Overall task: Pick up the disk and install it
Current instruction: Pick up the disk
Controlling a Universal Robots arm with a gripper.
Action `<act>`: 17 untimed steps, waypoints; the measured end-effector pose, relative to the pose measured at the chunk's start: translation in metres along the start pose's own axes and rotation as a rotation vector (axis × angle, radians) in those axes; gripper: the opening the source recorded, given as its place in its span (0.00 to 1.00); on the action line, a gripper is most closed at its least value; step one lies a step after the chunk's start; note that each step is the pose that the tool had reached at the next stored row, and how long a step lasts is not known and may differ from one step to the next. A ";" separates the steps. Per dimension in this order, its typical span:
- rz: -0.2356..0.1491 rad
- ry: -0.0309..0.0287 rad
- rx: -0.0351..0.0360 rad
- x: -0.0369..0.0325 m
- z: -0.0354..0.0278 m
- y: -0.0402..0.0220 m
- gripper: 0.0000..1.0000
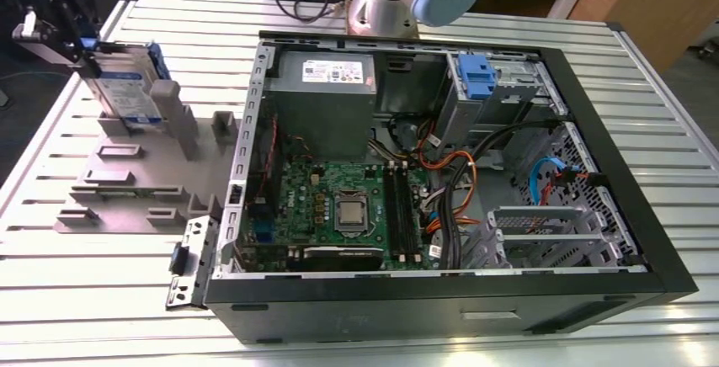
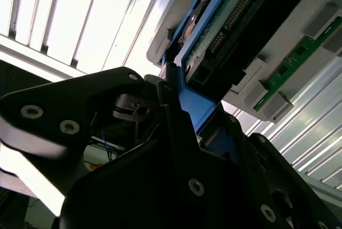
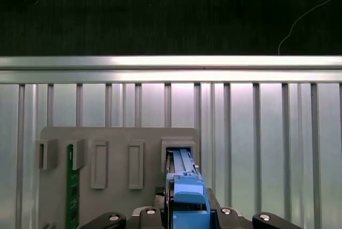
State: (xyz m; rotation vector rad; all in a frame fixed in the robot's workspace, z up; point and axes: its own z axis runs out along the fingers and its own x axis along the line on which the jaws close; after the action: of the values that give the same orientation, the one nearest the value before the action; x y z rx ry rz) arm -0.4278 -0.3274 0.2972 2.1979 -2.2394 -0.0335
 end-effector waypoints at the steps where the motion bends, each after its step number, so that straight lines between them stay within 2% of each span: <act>1: 0.000 0.0000 0.0000 0.0000 -0.0011 0.0000 0.36; 17: 0.000 0.0000 0.0001 -0.0002 -0.0125 0.0002 0.36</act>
State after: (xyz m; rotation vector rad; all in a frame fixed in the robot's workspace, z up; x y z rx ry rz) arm -0.4278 -0.3274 0.3097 2.1979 -2.2395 -0.0334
